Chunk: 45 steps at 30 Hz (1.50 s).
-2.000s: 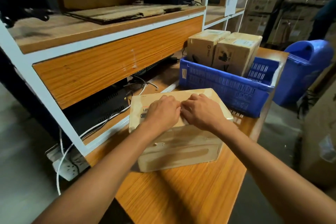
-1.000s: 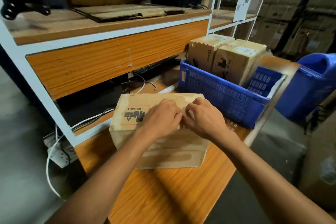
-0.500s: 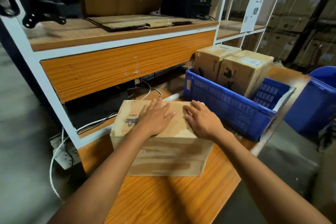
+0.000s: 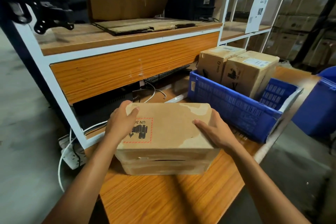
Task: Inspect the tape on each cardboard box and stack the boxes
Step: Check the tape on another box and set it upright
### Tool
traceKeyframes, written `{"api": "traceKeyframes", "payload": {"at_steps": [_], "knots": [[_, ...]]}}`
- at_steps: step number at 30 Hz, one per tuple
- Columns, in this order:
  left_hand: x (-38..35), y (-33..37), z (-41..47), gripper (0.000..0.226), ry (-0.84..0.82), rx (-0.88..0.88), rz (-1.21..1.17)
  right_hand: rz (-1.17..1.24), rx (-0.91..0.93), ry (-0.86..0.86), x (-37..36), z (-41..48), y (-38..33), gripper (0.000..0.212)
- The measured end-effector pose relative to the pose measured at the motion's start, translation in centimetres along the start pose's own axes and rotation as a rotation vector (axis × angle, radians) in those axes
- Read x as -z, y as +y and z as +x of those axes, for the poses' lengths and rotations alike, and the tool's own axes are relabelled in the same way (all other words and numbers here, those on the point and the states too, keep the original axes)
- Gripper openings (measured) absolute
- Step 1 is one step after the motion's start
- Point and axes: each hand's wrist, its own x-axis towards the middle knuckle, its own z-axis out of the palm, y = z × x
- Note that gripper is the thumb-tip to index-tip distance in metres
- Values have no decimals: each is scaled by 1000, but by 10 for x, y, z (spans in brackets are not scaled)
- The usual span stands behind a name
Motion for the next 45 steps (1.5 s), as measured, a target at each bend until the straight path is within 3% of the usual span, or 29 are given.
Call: {"api": "traceKeyframes", "payload": {"at_steps": [6, 10, 14, 19, 25, 30, 34, 36, 38, 40, 43, 45], "knots": [[-5, -21, -18, 41, 182, -152, -136, -26, 148, 80, -12, -15, 7, 100], [-16, -33, -34, 37, 258, -233, -227, -153, 263, 210, -30, -30, 23, 93], [-27, -47, -46, 45, 238, -298, -303, -80, 296, 304, -45, -44, 38, 89], [-25, -53, -45, 36, 232, -165, -385, -41, 275, 406, -52, -46, 41, 67], [-46, -70, -56, 17, 180, 111, -346, -153, 48, 388, -74, -62, 48, 60], [-47, -77, -70, 13, 123, 100, -280, -218, -34, 433, -87, -76, 50, 50], [-21, -77, -65, 15, 45, 67, -15, -459, 19, 499, -97, -92, 24, 51], [-15, -77, -65, 14, 70, -95, 110, -545, 185, 431, -110, -96, 6, 39], [-20, -80, -69, 16, 41, -291, 109, -555, 334, 258, -125, -92, -9, 30], [-30, -85, -74, 34, -69, -422, 166, -637, 411, 96, -141, -79, -20, 34], [-39, -93, -74, 59, -165, -525, 412, -792, 360, -98, -163, -64, -28, 53], [-34, -95, -66, 74, -223, -517, 483, -840, 302, -127, -174, -63, -31, 61]]}}
